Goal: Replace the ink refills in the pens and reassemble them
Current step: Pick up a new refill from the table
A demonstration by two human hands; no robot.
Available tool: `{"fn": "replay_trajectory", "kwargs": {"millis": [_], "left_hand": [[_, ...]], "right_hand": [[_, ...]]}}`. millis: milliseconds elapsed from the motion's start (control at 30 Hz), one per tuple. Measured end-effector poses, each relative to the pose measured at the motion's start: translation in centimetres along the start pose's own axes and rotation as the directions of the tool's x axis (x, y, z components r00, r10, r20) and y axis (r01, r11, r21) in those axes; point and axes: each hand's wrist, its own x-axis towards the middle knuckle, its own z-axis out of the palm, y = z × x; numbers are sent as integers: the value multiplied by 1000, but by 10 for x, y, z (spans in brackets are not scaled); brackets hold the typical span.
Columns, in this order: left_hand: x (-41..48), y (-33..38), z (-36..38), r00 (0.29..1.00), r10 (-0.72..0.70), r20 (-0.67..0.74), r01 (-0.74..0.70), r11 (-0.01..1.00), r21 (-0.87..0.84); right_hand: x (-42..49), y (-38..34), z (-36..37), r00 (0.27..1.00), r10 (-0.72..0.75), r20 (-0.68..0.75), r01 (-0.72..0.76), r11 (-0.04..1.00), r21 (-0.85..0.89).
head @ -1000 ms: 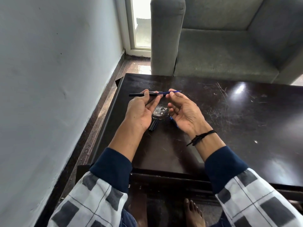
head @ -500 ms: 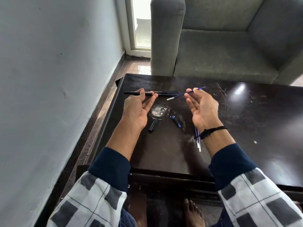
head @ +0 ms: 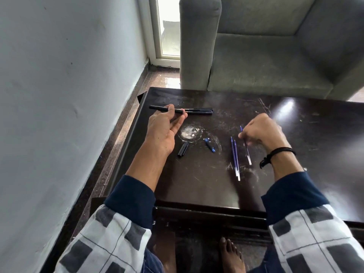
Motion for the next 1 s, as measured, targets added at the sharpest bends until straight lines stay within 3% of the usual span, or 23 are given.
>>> {"fn": "replay_trajectory", "kwargs": {"millis": [167, 367, 567, 667, 767, 867, 933, 1000], "left_hand": [[1, 4, -2, 1000, 7, 11, -7, 1000, -16], [4, 14, -5, 1000, 18, 3, -18, 999, -44], [8, 32, -14, 998, 65, -25, -67, 997, -48], [13, 39, -20, 996, 81, -44, -84, 995, -53], [17, 40, -21, 993, 105, -59, -108, 993, -54], [16, 37, -20, 992, 109, -60, -111, 993, -37], [16, 36, -19, 992, 111, -60, -113, 993, -28], [15, 36, -20, 992, 112, -58, -113, 993, -27]], "right_hand": [[-1, 1, 6, 994, 65, 86, -56, 993, -104], [10, 3, 9, 966, 106, 237, -108, 994, -5], [0, -6, 10, 999, 10, 33, -7, 995, -98], [-13, -24, 21, 985, -168, -39, 163, 980, -117], [-40, -51, 49, 891, -450, 59, 453, 885, -109], [-72, -73, 83, 697, -671, 254, 710, 694, -118], [-87, -76, 102, 553, -758, 345, 826, 554, -108], [-95, -74, 114, 474, -794, 380, 875, 473, -104]]}}
